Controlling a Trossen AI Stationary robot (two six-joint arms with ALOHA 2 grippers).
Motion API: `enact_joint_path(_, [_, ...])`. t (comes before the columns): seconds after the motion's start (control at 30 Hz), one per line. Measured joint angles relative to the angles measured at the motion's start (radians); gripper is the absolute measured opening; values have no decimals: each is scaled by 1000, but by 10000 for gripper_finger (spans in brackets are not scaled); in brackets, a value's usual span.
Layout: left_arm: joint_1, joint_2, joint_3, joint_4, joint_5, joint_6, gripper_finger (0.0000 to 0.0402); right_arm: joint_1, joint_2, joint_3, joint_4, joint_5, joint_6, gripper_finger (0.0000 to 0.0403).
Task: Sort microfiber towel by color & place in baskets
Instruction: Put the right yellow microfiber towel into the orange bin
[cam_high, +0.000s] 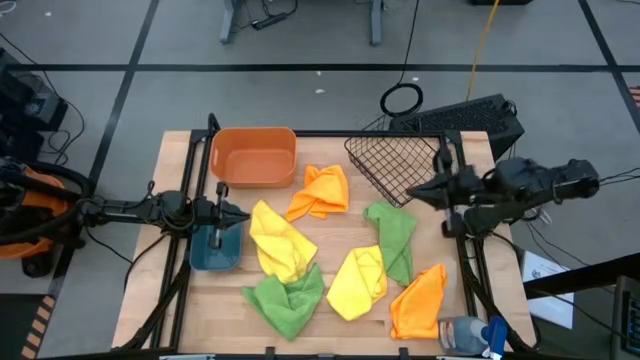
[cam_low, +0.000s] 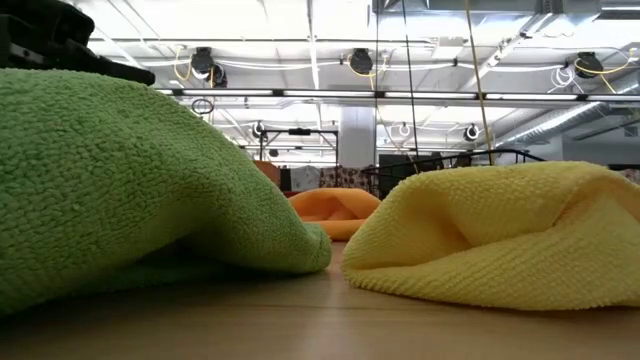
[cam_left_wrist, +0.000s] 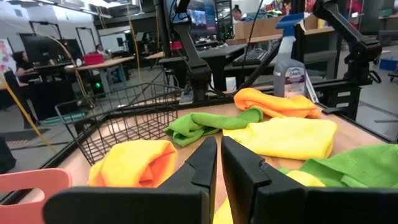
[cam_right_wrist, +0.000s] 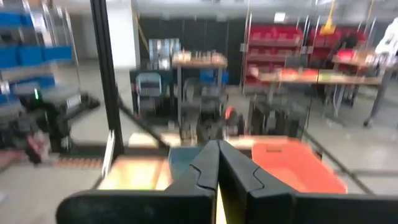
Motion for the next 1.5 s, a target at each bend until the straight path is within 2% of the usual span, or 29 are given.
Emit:
enact_joint_path(0.23, [0, 0, 0, 40, 0, 0, 32, 3, 69, 0, -112, 1, 73, 0])
enact_joint_path(0.5, [0, 0, 0, 147, -21, -10, 32, 38, 182, 0, -121, 1, 117, 0])
enact_joint_path(0.63, [0, 1, 0, 173, -86, -200, 32, 59, 232, 0, -121, 2, 122, 0])
enact_joint_path(0.73, [0, 1, 20, 174, -137, -274, 32, 73, 276, 0, -120, 2, 126, 0])
enact_joint_path(0.83, [0, 15, 75, 188, -130, -362, 32, 87, 328, 0, -123, 2, 135, 0])
enact_joint_path(1.07, [0, 128, 239, 134, -102, -307, 32, 109, 456, 0, -126, 6, 224, 0])
enact_joint_path(1.3, [0, 319, 472, -46, -79, -204, 32, 109, 601, 0, -98, 5, 252, 0])
enact_joint_path(1.5, [0, 475, 665, -220, -28, -201, 32, 110, 707, -1, -103, 1, 346, 0])
